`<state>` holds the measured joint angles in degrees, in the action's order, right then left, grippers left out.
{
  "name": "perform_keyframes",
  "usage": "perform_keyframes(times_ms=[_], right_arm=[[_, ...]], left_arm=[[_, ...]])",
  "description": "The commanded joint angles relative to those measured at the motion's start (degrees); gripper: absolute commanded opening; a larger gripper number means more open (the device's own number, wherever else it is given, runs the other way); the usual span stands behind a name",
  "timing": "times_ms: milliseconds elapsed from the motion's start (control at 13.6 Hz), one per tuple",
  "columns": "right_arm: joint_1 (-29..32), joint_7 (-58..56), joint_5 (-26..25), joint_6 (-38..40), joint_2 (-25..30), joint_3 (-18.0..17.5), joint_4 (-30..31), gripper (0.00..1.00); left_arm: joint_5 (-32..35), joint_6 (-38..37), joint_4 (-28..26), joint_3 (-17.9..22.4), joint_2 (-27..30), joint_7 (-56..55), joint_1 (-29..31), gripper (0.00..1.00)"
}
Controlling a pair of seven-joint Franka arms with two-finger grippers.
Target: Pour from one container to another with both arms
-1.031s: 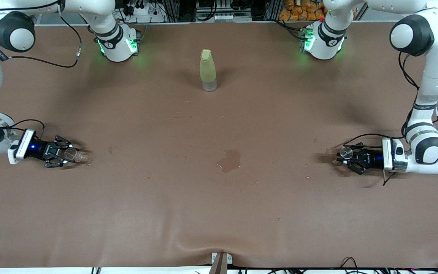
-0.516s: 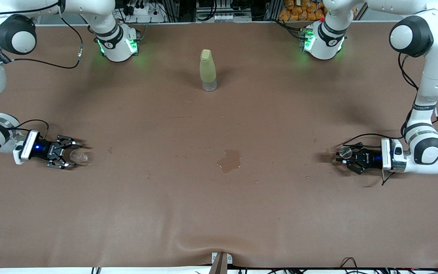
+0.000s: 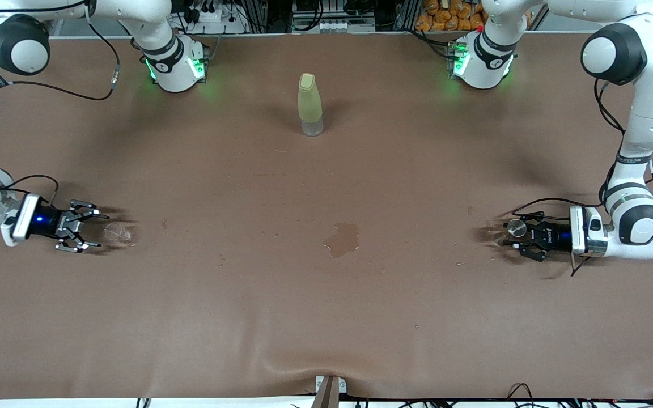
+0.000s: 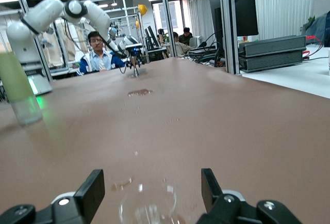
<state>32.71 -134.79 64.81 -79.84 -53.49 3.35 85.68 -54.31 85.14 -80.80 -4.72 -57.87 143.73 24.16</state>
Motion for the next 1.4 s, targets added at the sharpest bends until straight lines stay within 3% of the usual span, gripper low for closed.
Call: perform_keyframes(times_ms=[0, 221, 442, 516, 589, 810, 958, 1105, 1178, 1326], right_arm=[[0.2, 11.3, -3.5, 0.7, 4.7, -1.2, -1.1, 0.84], [-2.9, 26.1, -4.6, 5.8, 5.8, -0.9, -5.4, 0.85], [-7.1, 35.5, -7.3, 5.3, 11.9, -0.5, -7.1, 0.85], [-8.4, 39.5, -8.7, 4.7, 14.8, -0.6, -7.1, 0.85], [-9.8, 43.8, -10.1, 3.2, 18.5, -0.7, -6.8, 0.85], [-14.0, 58.5, -14.0, 1.0, 25.2, -0.7, -6.7, 0.86], [-17.0, 66.2, -18.7, -3.1, 29.6, -0.7, -5.2, 0.92], [-19.9, 69.0, -23.9, -9.1, 35.1, -0.7, -0.1, 0.93], [-20.3, 70.4, -26.8, -12.0, 37.6, -0.7, 2.9, 1.00], [-21.5, 75.2, -32.0, -16.6, 42.0, -0.7, 7.4, 1.00]], left_arm=[[1.9, -0.9, 0.0, -0.3, 0.7, 0.6, 2.7, 0.59], [5.1, -1.1, 0.1, -0.3, 0.8, 0.7, 6.7, 0.61], [9.2, -2.5, 1.7, -0.4, 2.7, 0.2, 7.3, 0.64], [10.0, -2.5, 2.4, -0.3, 3.7, -0.2, 7.2, 0.96], [10.4, -2.4, 3.8, -0.1, 4.6, -1.2, 7.0, 1.00], [11.3, -2.2, 5.0, -0.3, 8.5, -5.1, 6.7, 1.00], [12.7, -1.0, 5.9, -0.1, 12.7, -7.0, 6.0, 1.00], [15.4, 2.6, 5.9, -0.1, 17.9, -11.4, 3.9, 1.00], [17.4, 3.7, 5.9, -0.1, 19.9, -15.2, 2.5, 1.00], [20.7, 7.3, 5.9, -0.2, 23.0, -20.9, -0.5, 1.00]])
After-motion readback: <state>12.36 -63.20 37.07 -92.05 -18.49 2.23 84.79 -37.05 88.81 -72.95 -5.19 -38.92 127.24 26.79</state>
